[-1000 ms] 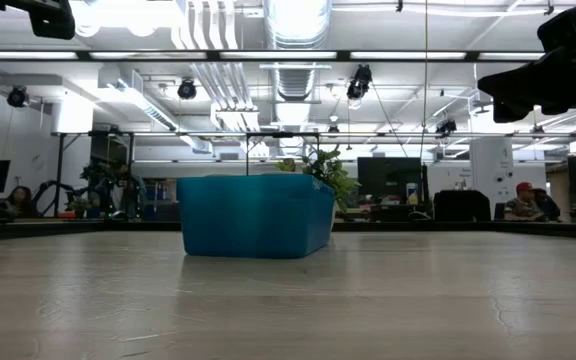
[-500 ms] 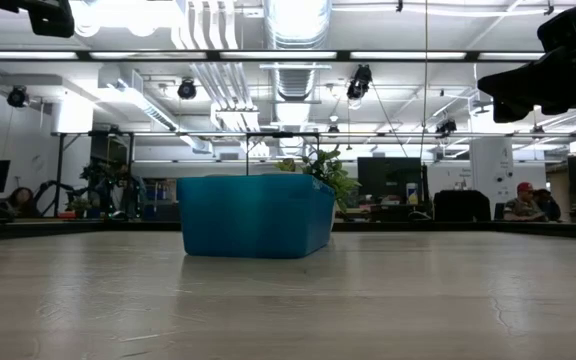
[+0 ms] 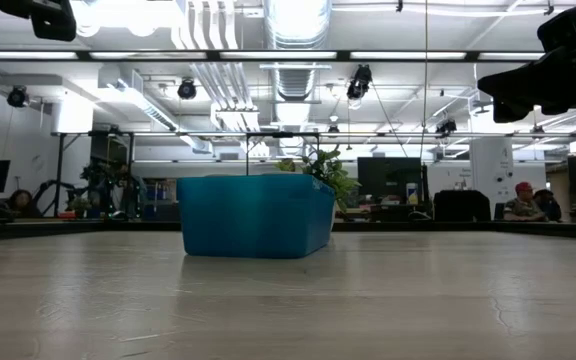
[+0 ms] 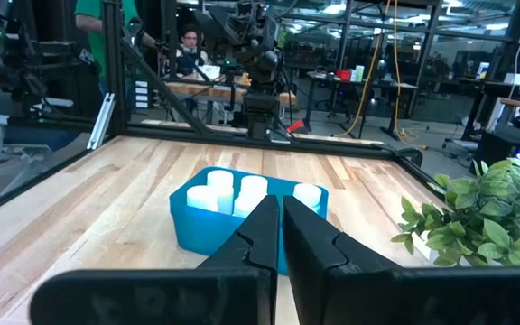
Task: Pick and place pill bottles into a basket
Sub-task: Return to Home Position
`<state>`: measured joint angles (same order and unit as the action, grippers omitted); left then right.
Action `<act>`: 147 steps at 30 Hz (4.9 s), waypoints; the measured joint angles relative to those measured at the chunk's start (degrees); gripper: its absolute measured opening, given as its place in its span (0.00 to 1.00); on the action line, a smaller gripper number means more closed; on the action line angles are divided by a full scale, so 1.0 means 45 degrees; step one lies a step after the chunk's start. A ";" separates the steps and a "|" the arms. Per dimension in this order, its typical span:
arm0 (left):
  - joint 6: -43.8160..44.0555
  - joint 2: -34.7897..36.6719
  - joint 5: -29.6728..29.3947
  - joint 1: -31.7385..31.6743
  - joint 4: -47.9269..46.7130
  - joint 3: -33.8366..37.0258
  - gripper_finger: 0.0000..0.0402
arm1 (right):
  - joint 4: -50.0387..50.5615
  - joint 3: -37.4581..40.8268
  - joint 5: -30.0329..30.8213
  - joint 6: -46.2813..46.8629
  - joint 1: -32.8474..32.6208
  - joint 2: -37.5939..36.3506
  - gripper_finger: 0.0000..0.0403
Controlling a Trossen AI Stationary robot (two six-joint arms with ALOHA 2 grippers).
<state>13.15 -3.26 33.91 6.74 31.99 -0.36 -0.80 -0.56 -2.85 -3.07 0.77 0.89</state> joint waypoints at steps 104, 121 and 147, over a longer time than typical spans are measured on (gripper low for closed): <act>0.0266 -0.0074 0.0030 0.0000 0.0117 -0.0001 0.24 | 0.0001 0.0000 0.0005 -0.0022 -0.0003 0.0000 0.02; -0.0048 -0.0046 0.0068 0.0005 0.0243 -0.0004 0.08 | 0.0005 0.0000 0.0005 -0.0021 -0.0002 0.0003 0.02; -0.0049 -0.0157 0.0161 0.0005 0.0208 -0.0001 0.13 | 0.0000 0.0000 0.0001 0.0005 0.0000 0.0000 0.02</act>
<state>12.93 -3.97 34.64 6.76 32.92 -0.36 -0.80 -0.56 -2.85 -3.05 0.77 0.89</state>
